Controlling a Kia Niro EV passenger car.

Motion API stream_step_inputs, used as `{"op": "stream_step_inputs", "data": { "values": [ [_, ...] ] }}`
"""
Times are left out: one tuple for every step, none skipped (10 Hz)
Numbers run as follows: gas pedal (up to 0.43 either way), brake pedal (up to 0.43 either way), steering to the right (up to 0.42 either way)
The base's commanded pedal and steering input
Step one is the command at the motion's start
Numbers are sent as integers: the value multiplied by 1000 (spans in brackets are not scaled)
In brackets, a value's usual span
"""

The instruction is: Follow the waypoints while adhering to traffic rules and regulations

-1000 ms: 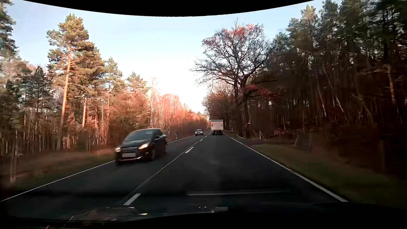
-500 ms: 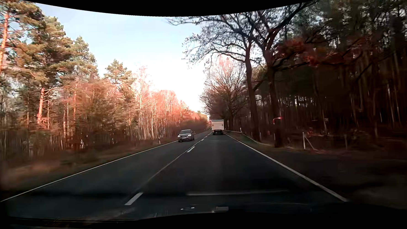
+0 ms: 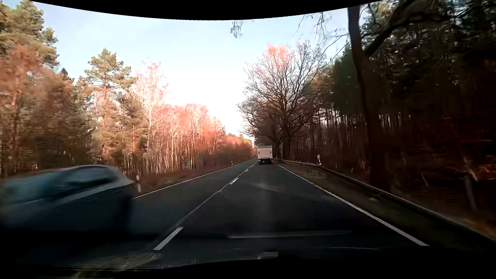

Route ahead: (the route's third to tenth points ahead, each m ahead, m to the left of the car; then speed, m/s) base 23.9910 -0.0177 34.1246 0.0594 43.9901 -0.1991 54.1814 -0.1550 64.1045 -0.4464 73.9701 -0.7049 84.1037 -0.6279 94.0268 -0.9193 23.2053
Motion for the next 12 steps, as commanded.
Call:
{"op": "stream_step_inputs", "data": {
  "values": [
    [118,0,-1],
    [118,0,-1],
    [118,0,-1],
    [118,0,-1],
    [118,0,-1],
    [118,0,-1],
    [118,0,-1],
    [118,0,-1],
    [118,0,-1],
    [130,0,-1],
    [138,0,-1],
    [138,0,-1]
  ]
}}
